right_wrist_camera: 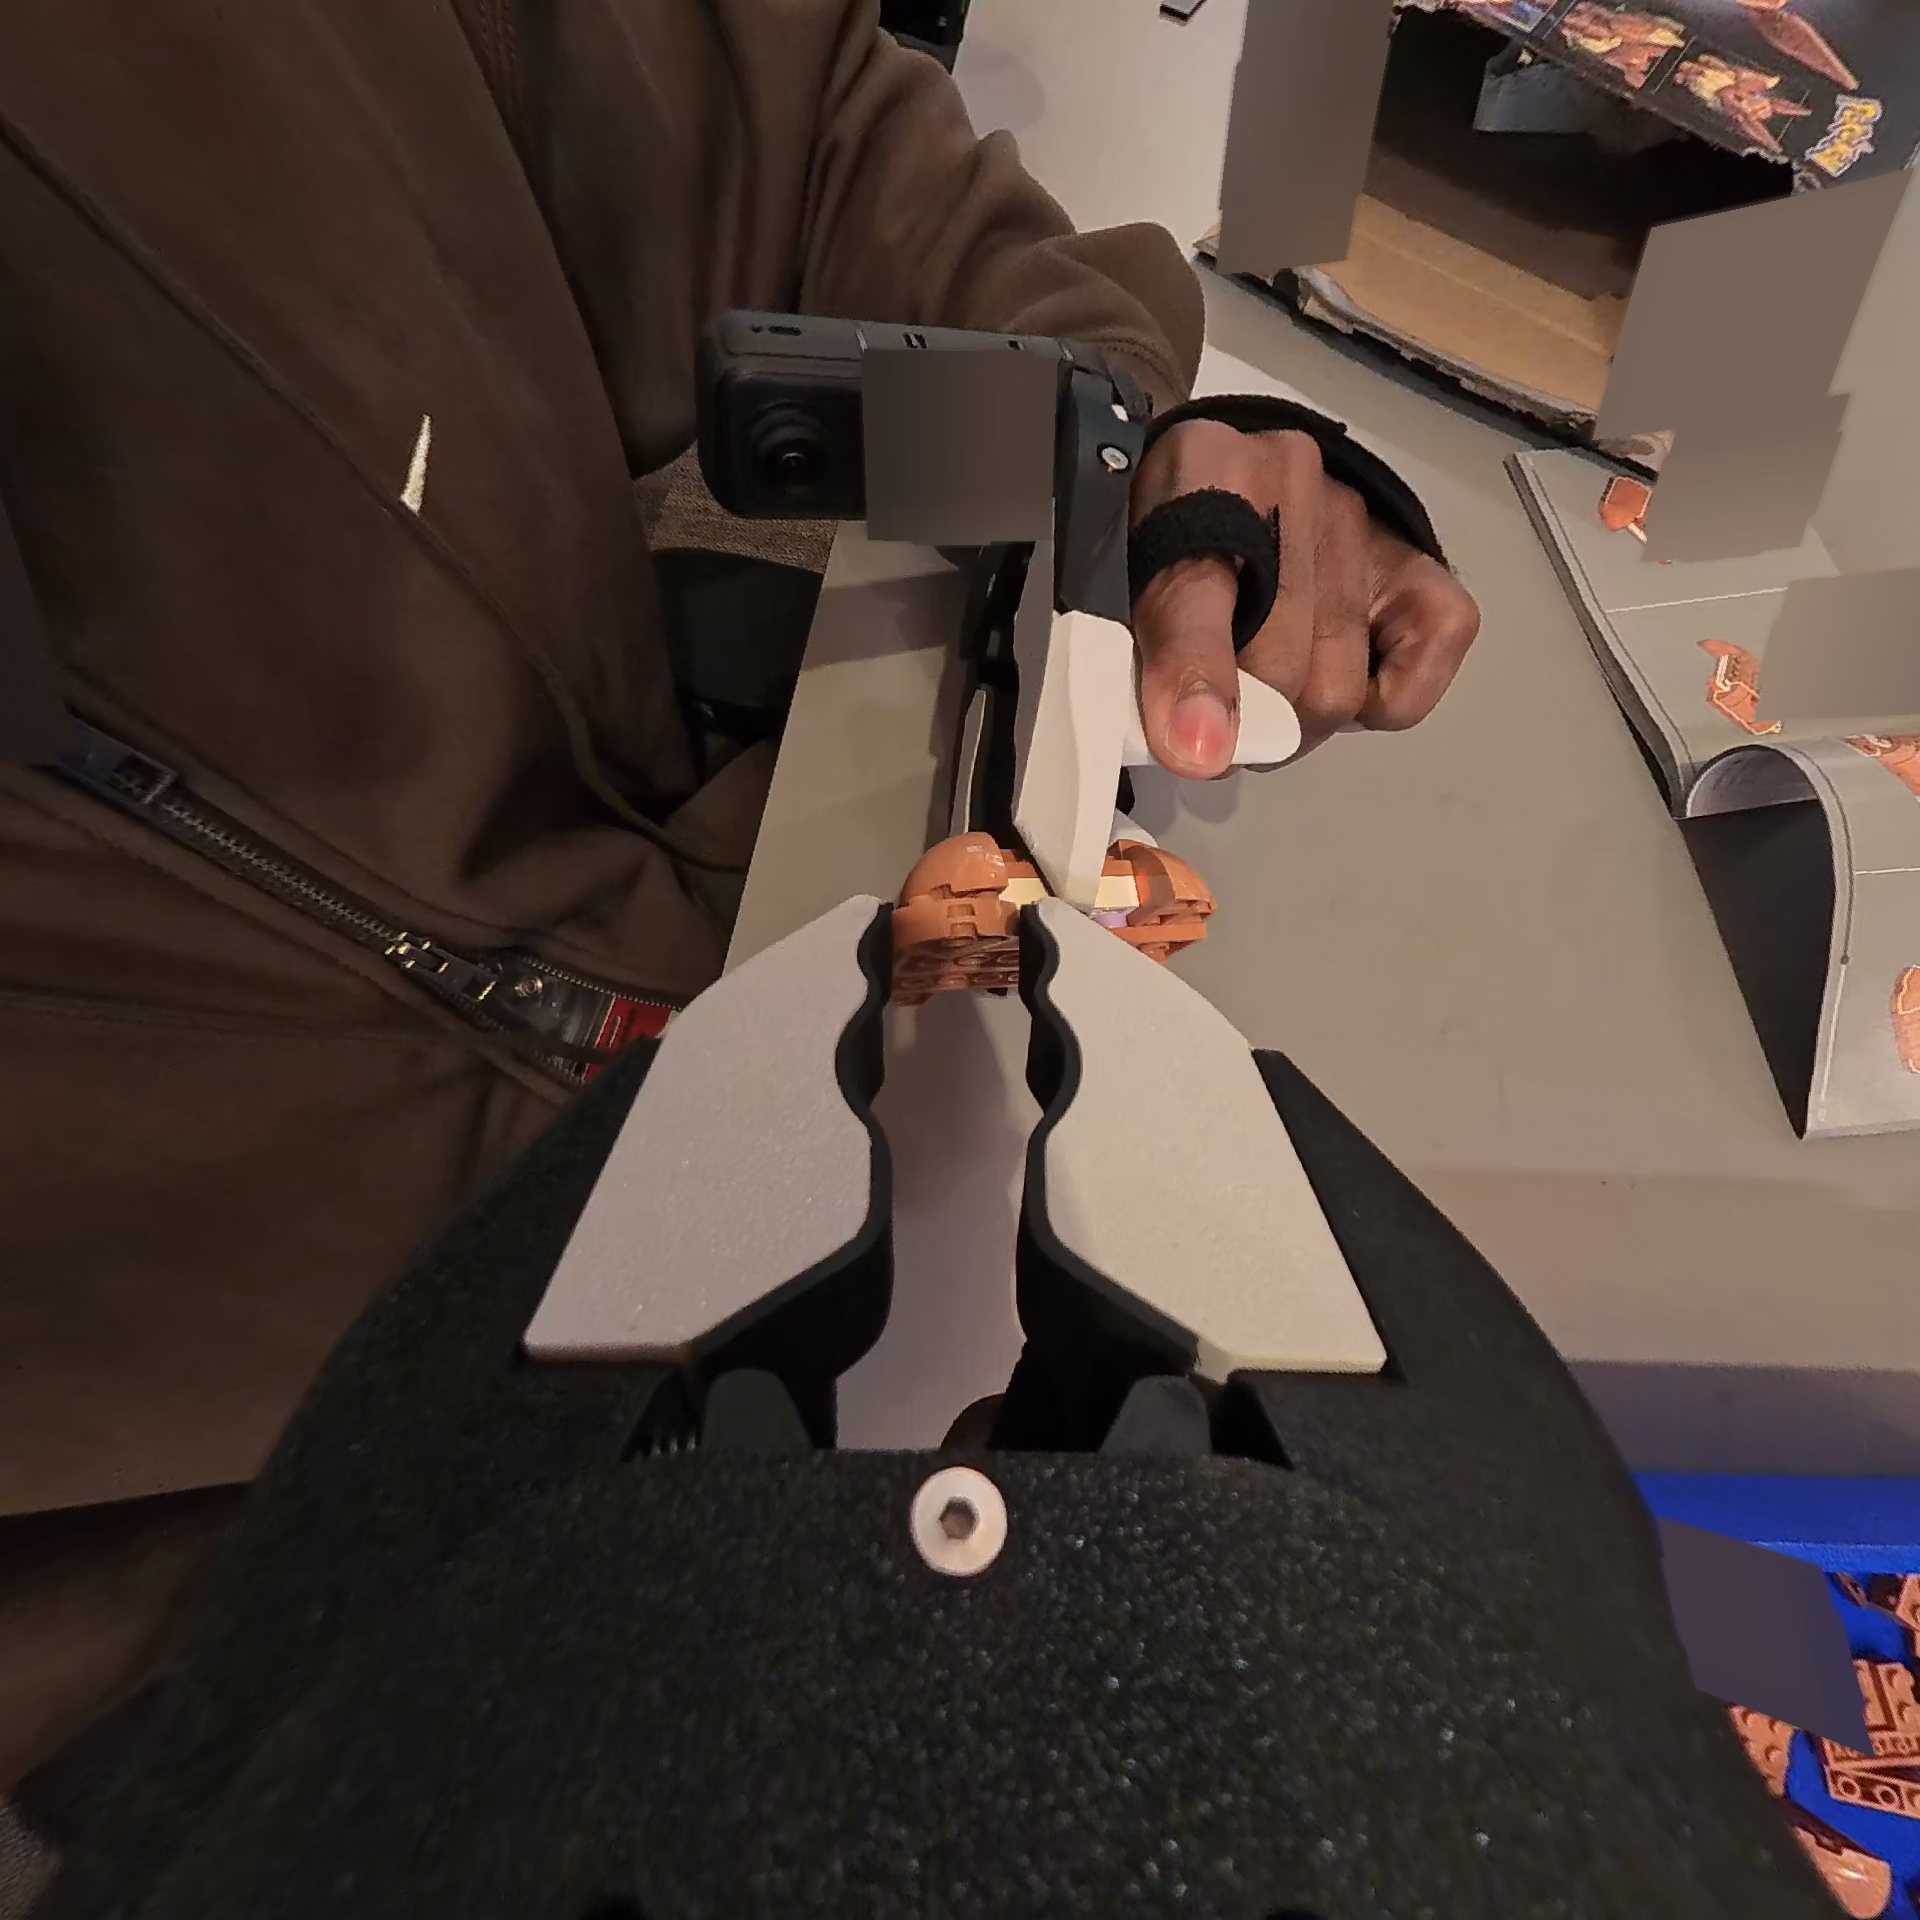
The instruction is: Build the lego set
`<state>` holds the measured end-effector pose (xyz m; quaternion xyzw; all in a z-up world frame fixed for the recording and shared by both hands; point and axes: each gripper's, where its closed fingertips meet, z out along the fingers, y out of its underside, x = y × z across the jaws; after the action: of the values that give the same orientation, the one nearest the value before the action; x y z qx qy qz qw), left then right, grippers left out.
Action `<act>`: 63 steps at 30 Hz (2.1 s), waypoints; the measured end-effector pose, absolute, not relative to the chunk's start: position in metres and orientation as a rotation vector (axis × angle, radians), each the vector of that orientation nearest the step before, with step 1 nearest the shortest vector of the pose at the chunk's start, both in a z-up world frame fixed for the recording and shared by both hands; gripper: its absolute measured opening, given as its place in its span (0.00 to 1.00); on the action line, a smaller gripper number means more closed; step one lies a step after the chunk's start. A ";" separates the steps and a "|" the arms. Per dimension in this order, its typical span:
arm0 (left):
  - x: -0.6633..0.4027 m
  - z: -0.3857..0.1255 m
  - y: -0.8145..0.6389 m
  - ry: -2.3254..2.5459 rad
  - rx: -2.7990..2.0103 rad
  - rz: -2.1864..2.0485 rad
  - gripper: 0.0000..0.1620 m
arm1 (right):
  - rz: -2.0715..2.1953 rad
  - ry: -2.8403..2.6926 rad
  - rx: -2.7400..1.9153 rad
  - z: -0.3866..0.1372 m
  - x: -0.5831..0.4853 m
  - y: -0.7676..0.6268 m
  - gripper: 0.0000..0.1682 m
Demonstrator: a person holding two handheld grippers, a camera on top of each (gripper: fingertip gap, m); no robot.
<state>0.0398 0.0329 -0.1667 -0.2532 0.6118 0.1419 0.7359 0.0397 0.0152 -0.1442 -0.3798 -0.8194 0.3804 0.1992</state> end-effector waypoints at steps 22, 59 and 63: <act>0.038 -0.165 0.034 1.323 -0.591 0.270 0.26 | 1.137 -2.152 -0.996 -0.140 0.038 0.017 0.14; 0.008 -0.200 0.072 1.281 -0.863 0.214 0.26 | 0.745 -1.467 -1.456 -0.237 0.196 0.121 0.13; 0.010 -0.204 0.075 1.284 -0.882 0.177 0.26 | 0.686 -1.584 -1.579 -0.267 0.213 0.109 0.12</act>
<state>0.0103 0.0753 -0.2042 -0.3973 0.5781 0.0796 0.7083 0.2134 0.1095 -0.2669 -0.6215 -0.6233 0.2699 0.3904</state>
